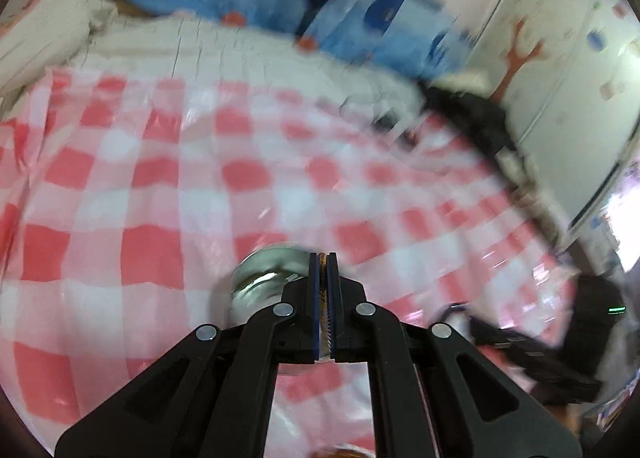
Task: Organize jewelry
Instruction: 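Carry the black braided bracelet over the silver tin and open the right gripper, then grasp the gold charm on a red cord with the left gripper, then grasp the red string bracelet with the right gripper while the left gripper holds the charm, then carry the gold charm into the silver tin with the left gripper while the right drops the red bracelet there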
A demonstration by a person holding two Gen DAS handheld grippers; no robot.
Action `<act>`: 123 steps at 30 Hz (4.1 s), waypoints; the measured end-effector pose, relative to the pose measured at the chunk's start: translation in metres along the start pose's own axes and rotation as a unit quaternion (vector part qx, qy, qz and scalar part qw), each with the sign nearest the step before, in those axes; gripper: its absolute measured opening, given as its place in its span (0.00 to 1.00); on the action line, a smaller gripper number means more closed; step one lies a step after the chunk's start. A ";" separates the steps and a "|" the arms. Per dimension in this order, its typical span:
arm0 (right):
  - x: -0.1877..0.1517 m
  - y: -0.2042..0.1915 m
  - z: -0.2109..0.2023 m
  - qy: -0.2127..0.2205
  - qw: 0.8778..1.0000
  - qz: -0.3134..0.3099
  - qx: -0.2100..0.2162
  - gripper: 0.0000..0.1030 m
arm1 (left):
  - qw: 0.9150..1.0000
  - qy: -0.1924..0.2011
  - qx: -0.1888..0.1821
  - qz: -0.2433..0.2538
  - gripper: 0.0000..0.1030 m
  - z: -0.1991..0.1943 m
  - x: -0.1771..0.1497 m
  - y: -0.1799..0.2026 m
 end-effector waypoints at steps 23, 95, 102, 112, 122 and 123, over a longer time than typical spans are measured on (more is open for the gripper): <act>0.037 -0.075 0.094 -0.044 0.993 -0.110 -0.015 0.32 | 0.996 0.029 0.081 -0.028 0.65 -0.107 -0.104 -0.038; -0.113 -0.111 0.034 -0.144 0.954 -0.259 0.048 0.38 | 0.999 0.023 -0.029 -0.028 0.12 -0.095 -0.097 -0.030; -0.100 -0.091 0.032 -0.138 0.967 -0.200 0.072 0.09 | 0.999 0.022 -0.027 -0.026 0.12 -0.095 -0.097 -0.029; -0.063 -0.061 0.006 -0.084 0.979 -0.049 0.178 0.09 | 0.999 0.021 -0.022 -0.022 0.12 -0.094 -0.097 -0.028; -0.057 -0.044 0.008 -0.074 0.981 -0.001 0.178 0.09 | 1.000 0.023 -0.013 -0.003 0.12 -0.094 -0.098 -0.022; -0.056 -0.044 0.008 -0.074 0.981 -0.003 0.177 0.09 | 1.000 0.023 -0.008 0.002 0.12 -0.093 -0.098 -0.021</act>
Point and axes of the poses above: each gripper's, at about its wrist camera, not at the fingertips, and z roughly the way its jaws point, y to its right, x to its top, the point moved 4 cm from there along z, roughly the way its jaws point, and after that the axes turned 1 degree about y, right-handed, at the moved point
